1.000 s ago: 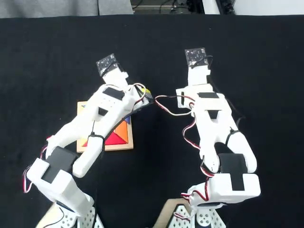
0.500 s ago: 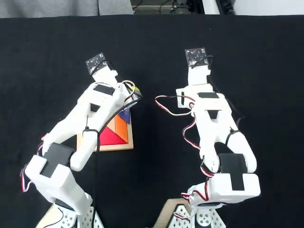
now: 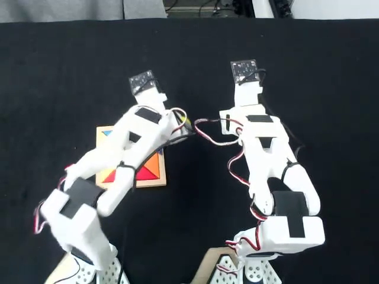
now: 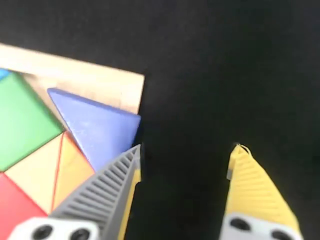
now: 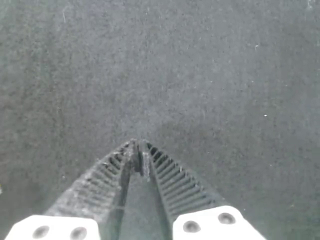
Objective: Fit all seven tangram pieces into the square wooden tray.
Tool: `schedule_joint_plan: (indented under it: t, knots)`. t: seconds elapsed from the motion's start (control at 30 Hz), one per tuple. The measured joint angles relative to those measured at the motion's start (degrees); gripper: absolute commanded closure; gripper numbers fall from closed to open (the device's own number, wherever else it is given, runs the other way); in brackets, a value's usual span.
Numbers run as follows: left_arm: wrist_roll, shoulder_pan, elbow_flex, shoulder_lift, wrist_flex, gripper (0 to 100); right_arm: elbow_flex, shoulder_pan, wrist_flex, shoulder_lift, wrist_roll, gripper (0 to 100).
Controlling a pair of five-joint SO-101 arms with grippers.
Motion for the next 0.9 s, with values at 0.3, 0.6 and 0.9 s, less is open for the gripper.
schedule_joint_plan:
  t: [0.3,0.6,0.9]
  knots:
    - [0.0,-1.6,-3.5,3.9,0.5,72,0.0,0.0,0.0,0.0,0.0,98.7]
    - [-7.3,-4.1,-9.7,-9.7,15.0,72,-1.2,0.0,2.6,0.0,0.0,98.7]
    - [-33.3,-20.7,-14.2,-33.0,23.9,72,-1.2,0.0,2.6,0.0,-0.1,98.7]
